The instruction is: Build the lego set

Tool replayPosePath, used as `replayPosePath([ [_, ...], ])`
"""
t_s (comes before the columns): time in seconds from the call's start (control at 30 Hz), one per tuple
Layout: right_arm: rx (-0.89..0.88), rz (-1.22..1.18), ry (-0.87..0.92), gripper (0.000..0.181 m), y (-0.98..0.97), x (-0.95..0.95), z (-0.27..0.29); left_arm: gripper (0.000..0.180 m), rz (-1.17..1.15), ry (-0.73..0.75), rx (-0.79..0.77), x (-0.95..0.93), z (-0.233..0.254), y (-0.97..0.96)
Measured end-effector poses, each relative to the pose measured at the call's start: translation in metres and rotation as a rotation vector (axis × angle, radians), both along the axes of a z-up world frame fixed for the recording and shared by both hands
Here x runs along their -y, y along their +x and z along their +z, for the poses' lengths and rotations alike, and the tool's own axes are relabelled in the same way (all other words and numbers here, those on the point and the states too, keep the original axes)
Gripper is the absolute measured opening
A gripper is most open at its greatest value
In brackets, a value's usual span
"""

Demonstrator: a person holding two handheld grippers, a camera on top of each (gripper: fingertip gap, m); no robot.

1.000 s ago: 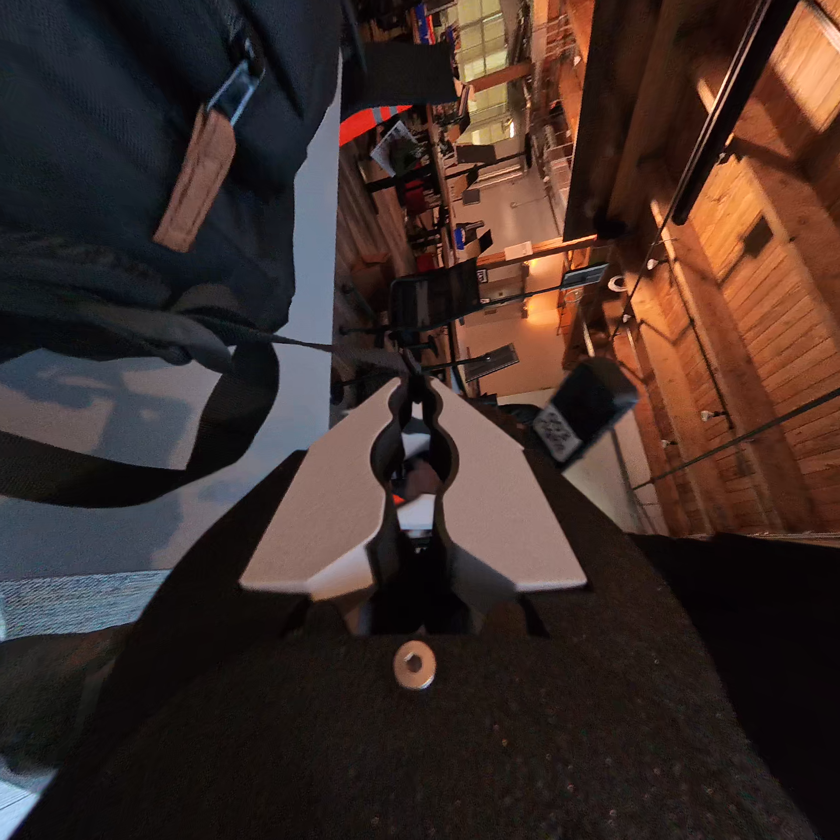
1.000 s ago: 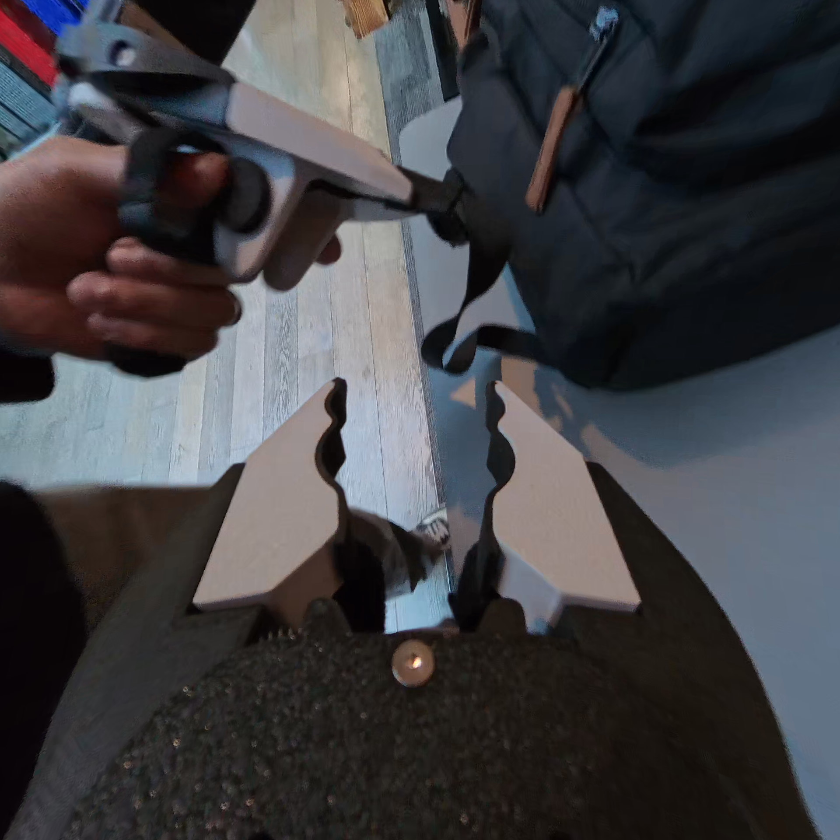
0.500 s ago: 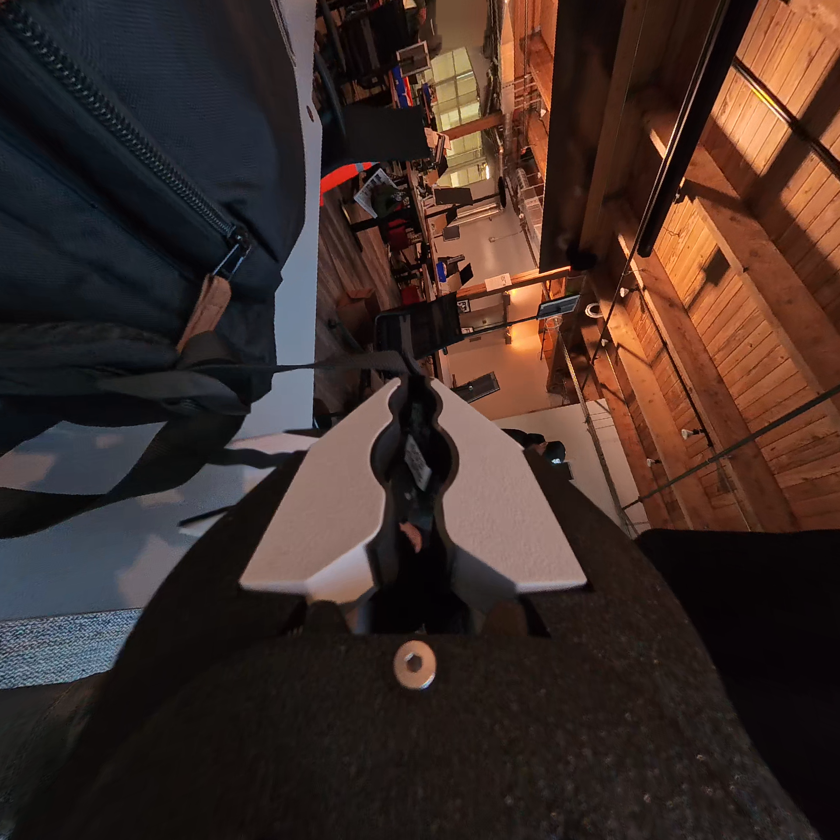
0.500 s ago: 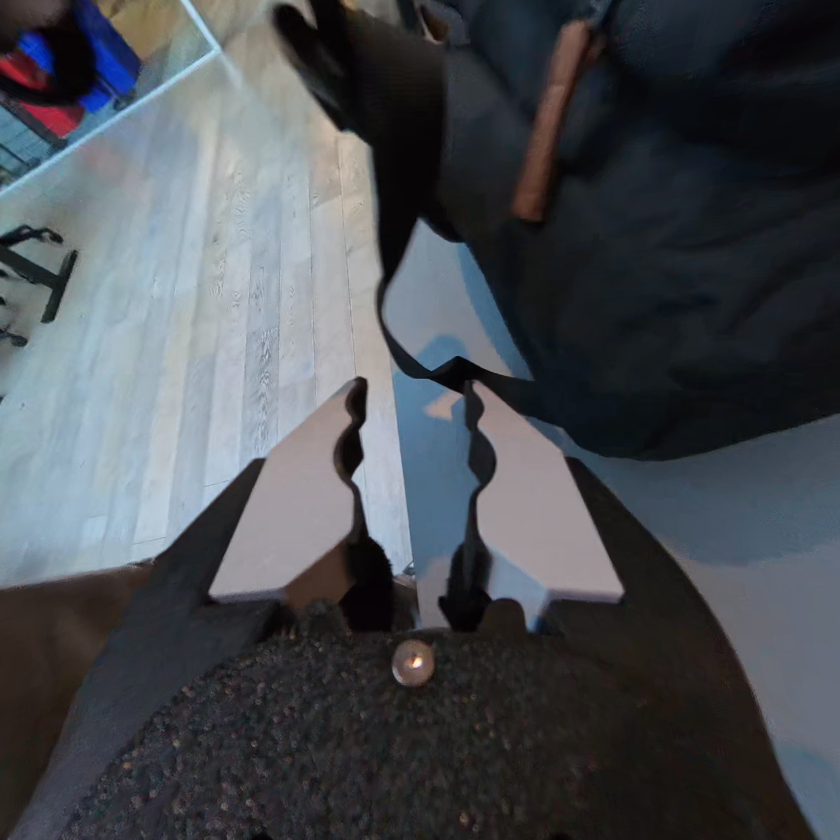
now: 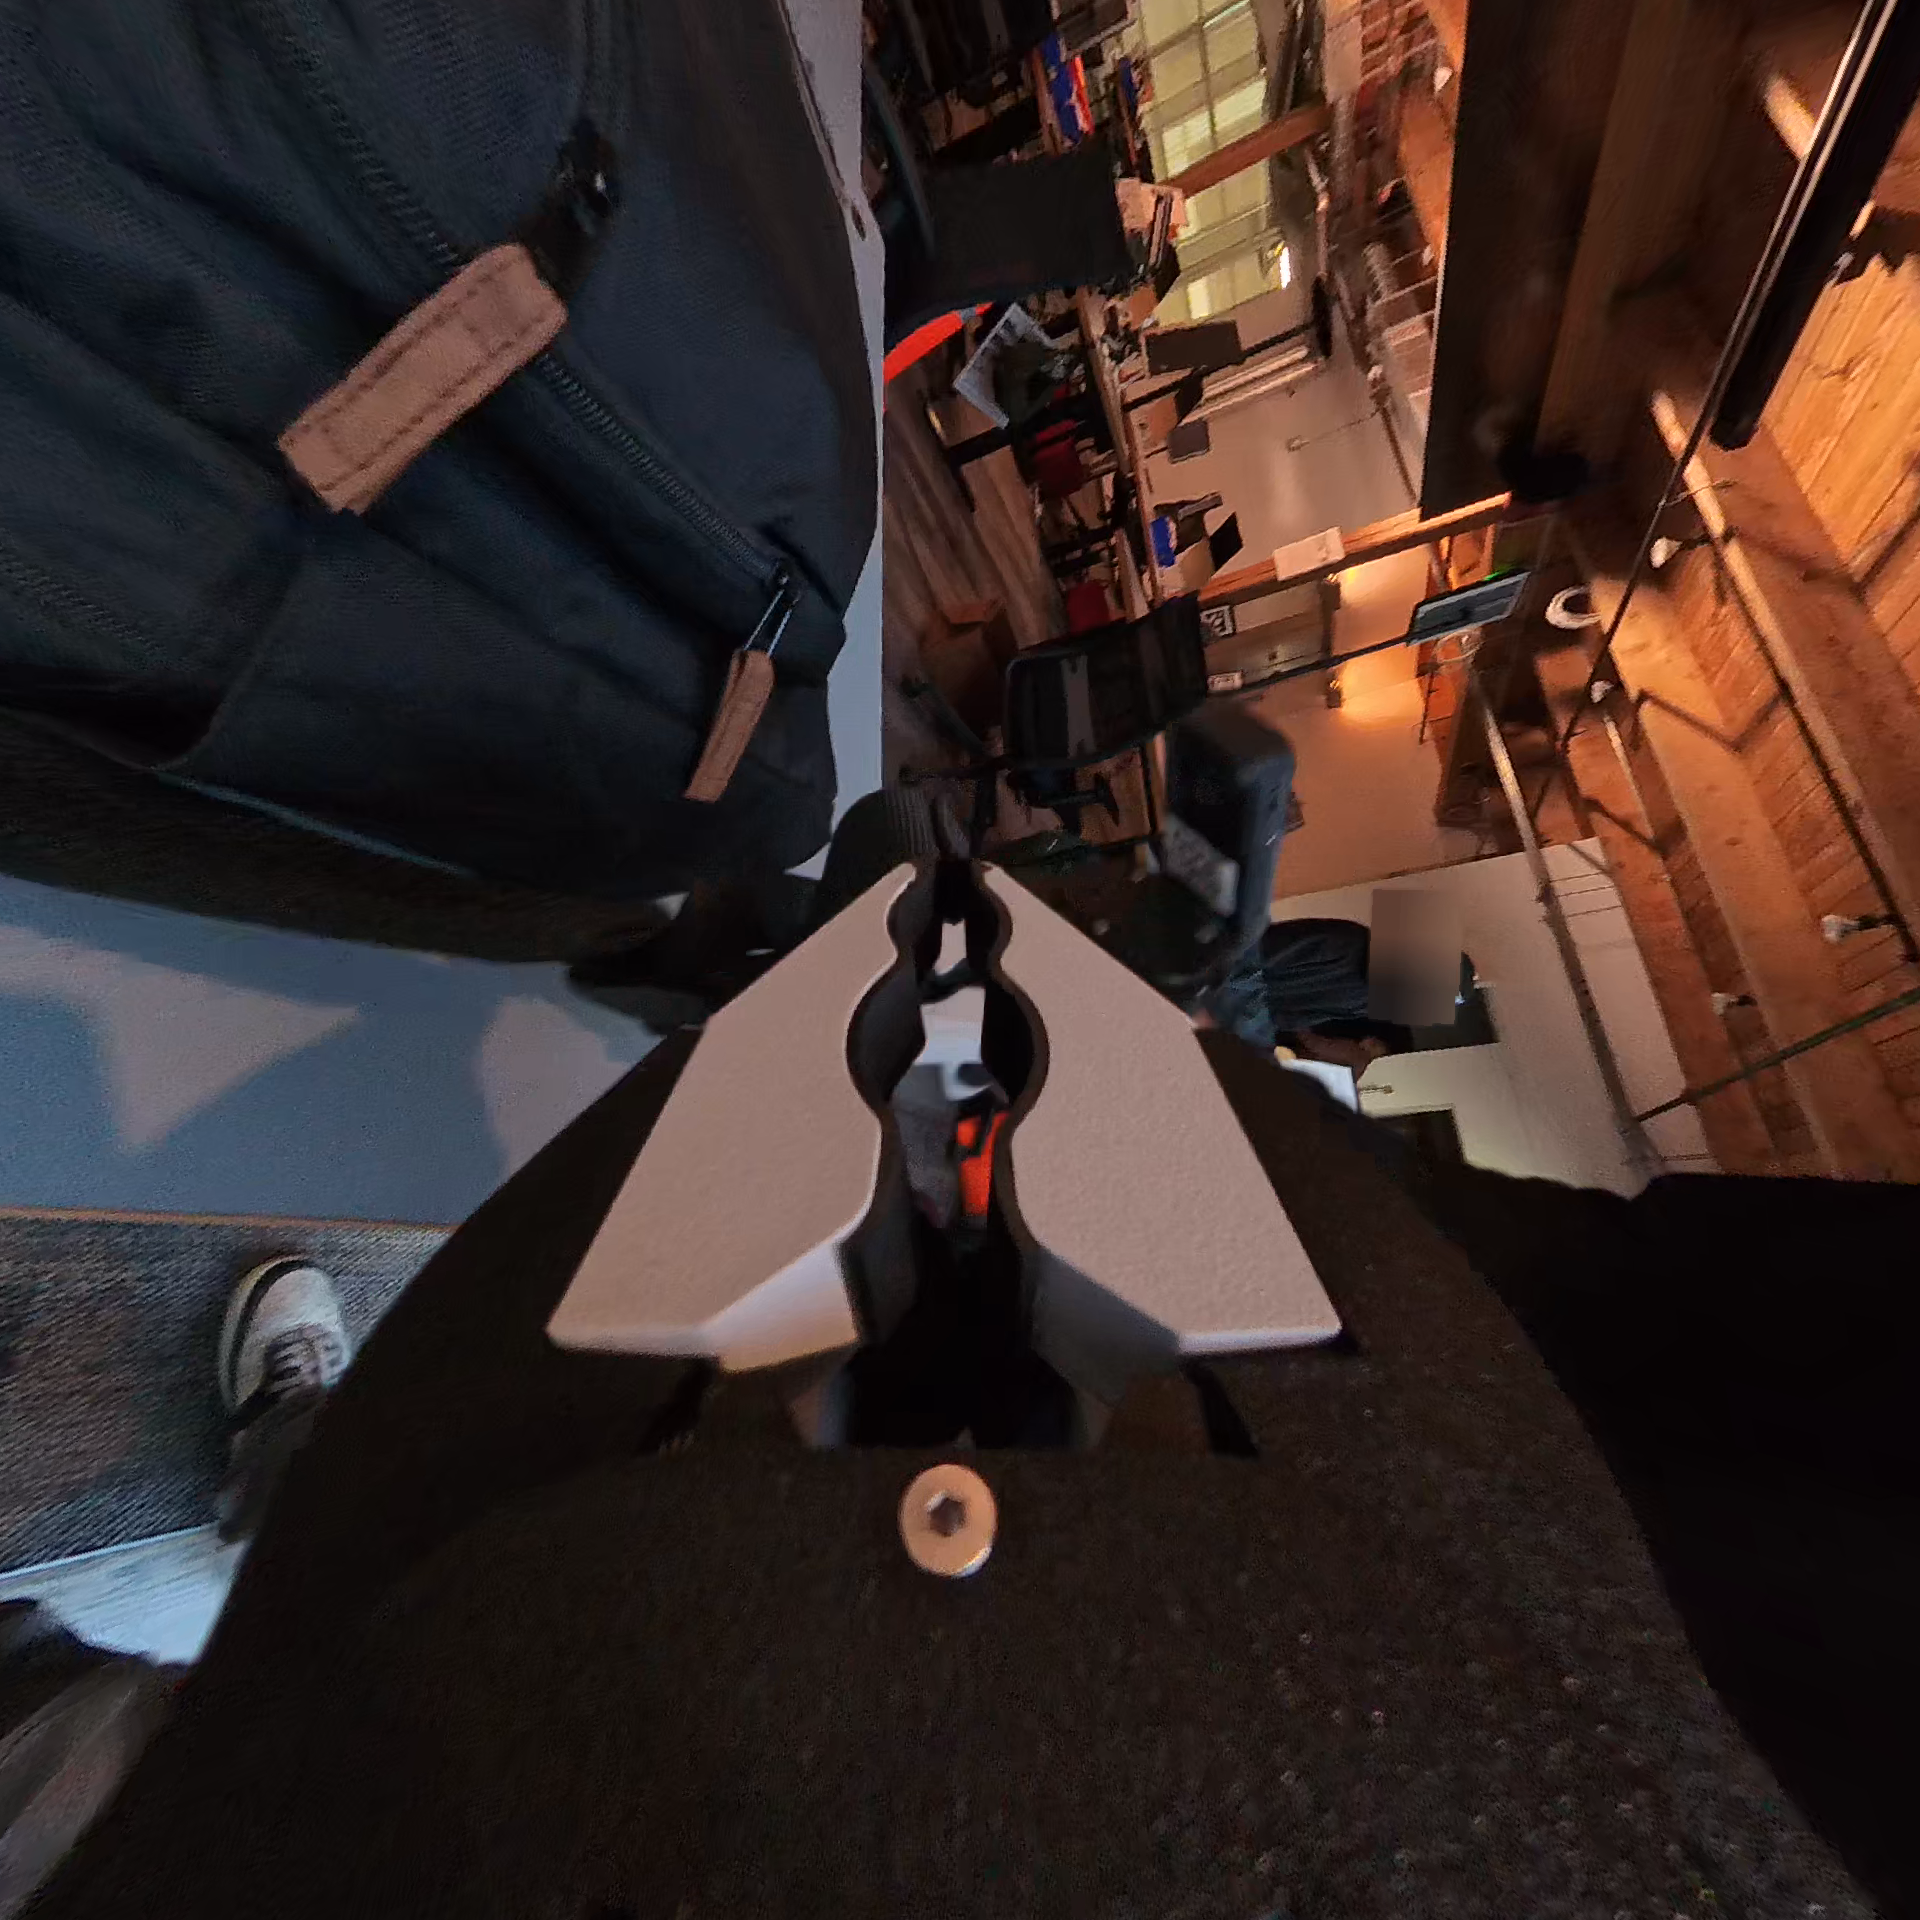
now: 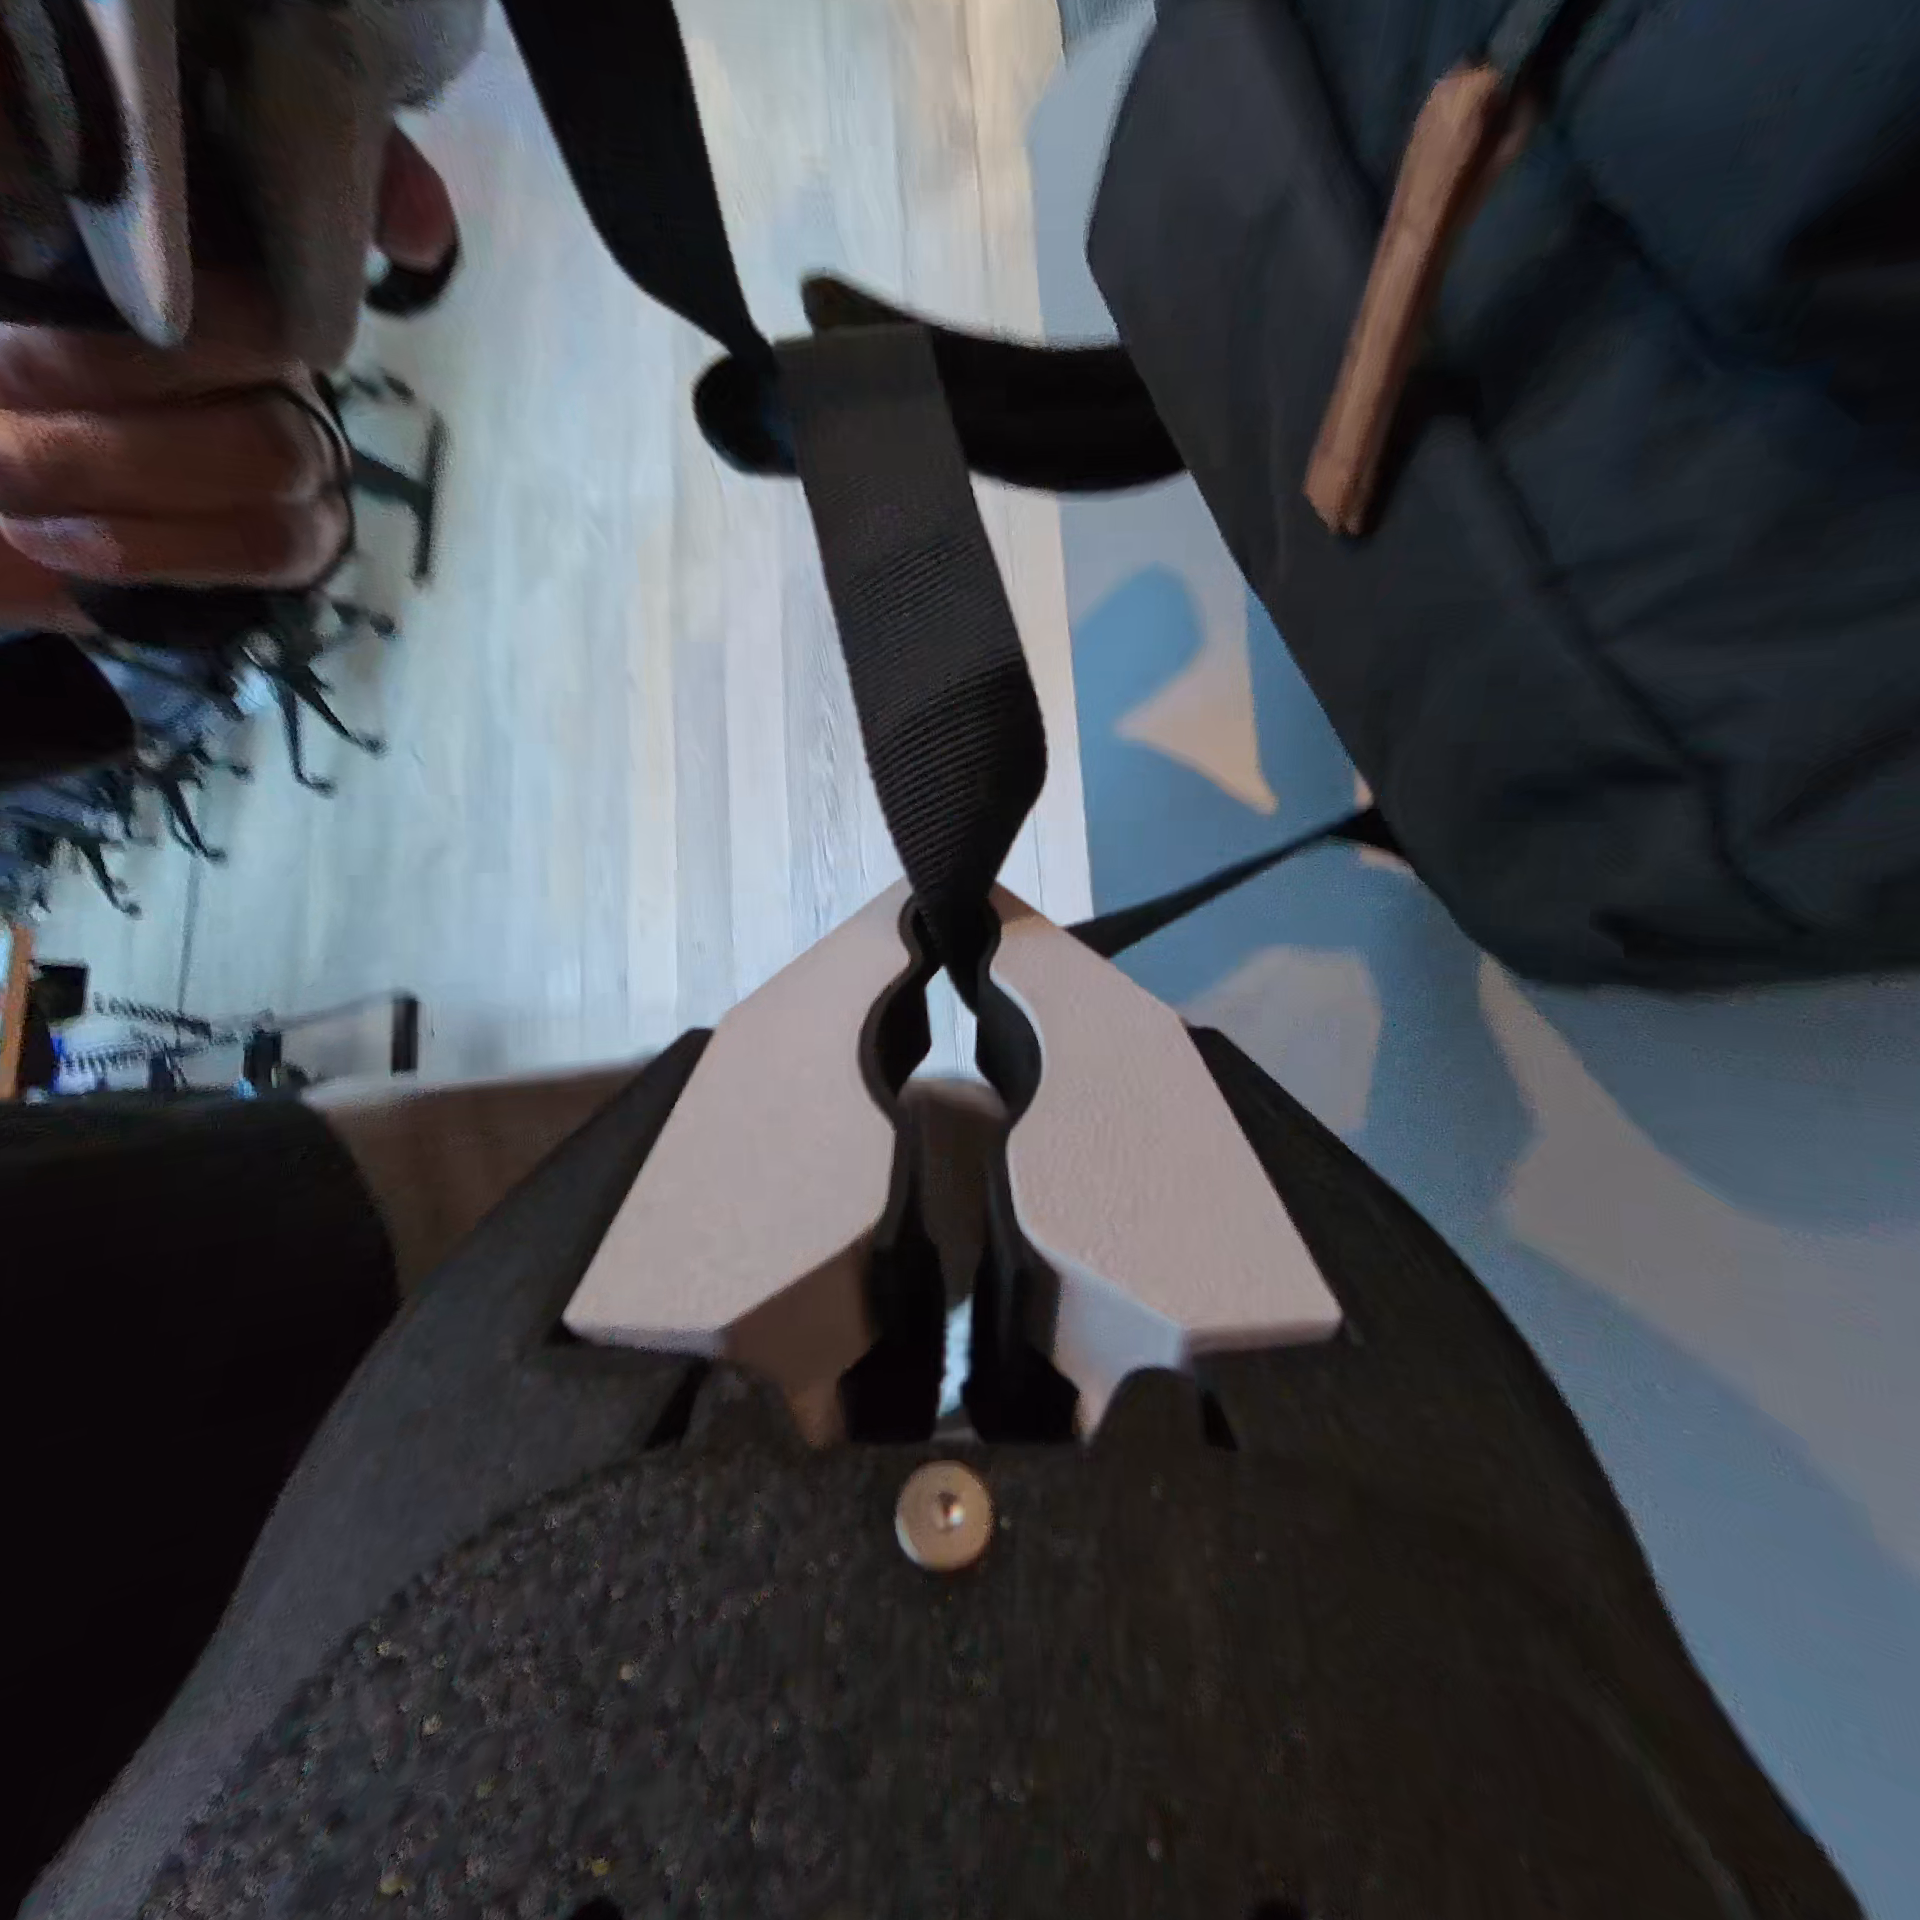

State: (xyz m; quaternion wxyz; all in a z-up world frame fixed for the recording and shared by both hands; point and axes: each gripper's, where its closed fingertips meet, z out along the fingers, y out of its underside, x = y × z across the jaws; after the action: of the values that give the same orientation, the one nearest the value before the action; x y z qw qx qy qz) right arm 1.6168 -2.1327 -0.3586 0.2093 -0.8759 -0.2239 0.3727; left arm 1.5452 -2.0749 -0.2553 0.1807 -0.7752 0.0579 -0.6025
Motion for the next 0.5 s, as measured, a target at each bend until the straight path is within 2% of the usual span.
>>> replayPosePath([
  [0.03, 0.047, 0.028, -0.039, 0.000, 0.009, 0.004, 0.002, 0.000, -0.017, 0.006, -0.013, 0.002, -0.002, 0.002],
  [0.17, 0.080, 0.059, -0.101, 0.000, 0.022, 0.004, 0.007, 0.001, -0.134, 0.038, -0.117, 0.023, -0.020, 0.014],
  [0.27, 0.128, 0.033, -0.057, 0.000, 0.030, -0.008, 0.021, 0.002, -0.222, 0.072, -0.209, 0.048, -0.034, 0.024],
  [0.37, 0.205, 0.042, -0.008, 0.000, 0.049, -0.001, 0.030, 0.002, -0.280, 0.083, -0.220, 0.072, -0.036, 0.037],
  [0.5, 0.408, 0.098, -0.026, 0.000, 0.103, 0.035, 0.001, 0.004, -0.408, 0.021, -0.179, 0.117, -0.045, 0.066],
])
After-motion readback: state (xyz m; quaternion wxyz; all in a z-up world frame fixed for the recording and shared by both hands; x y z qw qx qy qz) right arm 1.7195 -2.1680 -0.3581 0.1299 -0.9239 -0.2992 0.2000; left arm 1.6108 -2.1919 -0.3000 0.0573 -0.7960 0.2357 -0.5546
